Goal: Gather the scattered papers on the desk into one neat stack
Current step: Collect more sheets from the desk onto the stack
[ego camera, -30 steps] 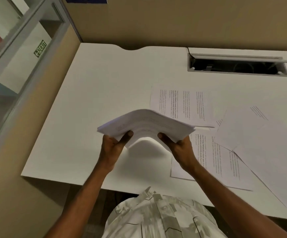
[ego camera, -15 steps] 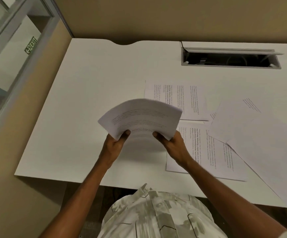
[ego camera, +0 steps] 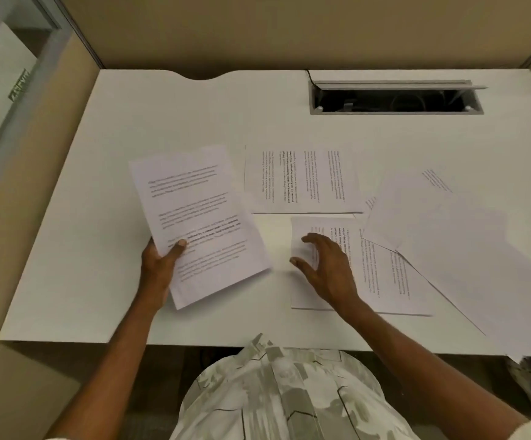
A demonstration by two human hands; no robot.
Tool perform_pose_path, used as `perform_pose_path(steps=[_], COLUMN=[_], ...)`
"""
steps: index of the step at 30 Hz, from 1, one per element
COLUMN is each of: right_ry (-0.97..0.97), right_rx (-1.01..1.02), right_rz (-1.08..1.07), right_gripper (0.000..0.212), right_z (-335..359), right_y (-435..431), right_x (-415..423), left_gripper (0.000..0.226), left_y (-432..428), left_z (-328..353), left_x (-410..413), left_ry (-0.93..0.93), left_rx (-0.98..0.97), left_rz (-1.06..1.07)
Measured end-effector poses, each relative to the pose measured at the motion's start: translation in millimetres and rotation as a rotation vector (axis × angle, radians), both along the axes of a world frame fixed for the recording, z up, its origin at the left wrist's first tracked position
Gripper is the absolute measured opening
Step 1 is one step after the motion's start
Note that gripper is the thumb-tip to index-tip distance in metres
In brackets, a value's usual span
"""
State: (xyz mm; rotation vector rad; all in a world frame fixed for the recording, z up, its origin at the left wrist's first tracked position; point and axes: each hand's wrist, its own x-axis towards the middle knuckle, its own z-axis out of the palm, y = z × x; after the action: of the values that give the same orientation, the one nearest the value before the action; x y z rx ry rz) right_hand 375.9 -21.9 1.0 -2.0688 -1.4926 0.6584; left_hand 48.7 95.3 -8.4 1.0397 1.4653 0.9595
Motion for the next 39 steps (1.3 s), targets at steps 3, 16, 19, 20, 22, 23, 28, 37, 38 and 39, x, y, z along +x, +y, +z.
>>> perform_pose_path(steps=[3, 16, 19, 20, 22, 23, 28, 37, 38, 39], right_ry=[-0.154, -0.279, -0.222, -0.188, -0.111, -0.079, -0.016, -0.079, -0.113, -0.15], right_rx=[-0.105, -0.052, 0.052, 0.086, 0.134, 0.166, 0.407, -0.118, -0.222, -0.288], right_rz=[0.03, 0.208, 0.104, 0.038, -0.073, -0.11, -0.197, 0.08, 0.129, 0.178], right_gripper=[0.092, 0.045, 0.033, 0.031, 0.033, 0.035, 0.045, 0.055, 0.062, 0.067], right_z=[-21, -34, -17, -9, 6, 15, 53, 17, 8, 0], right_y=[-20, -41, -36, -33, -25, -20, 24, 85, 86, 86], right_x=[0, -31, -37, -39, -43, -45, -57, -99, -101, -100], left_gripper=[0.035, 0.045, 0.043, 0.042, 0.039, 0.038, 0.042, 0.043, 0.044, 0.043], left_y=[2, -6, -5, -4, -2, -1, 1, 8, 7, 7], left_z=[-17, -39, -38, -39, -39, -40, -46, -51, -51, -52], left_x=[-21, -36, -40, -42, -46, -48, -54, -64, -65, -65], left_ry=[0.036, -0.015, 0.004, 0.015, 0.027, 0.025, -0.003, -0.042, -0.044, -0.044], left_rx=[-0.054, -0.142, -0.138, -0.139, -0.14, -0.14, -0.151, -0.201, -0.205, -0.206], left_rz=[0.055, 0.126, 0.111, 0.11, 0.113, 0.112, 0.099, 0.072, 0.069, 0.067])
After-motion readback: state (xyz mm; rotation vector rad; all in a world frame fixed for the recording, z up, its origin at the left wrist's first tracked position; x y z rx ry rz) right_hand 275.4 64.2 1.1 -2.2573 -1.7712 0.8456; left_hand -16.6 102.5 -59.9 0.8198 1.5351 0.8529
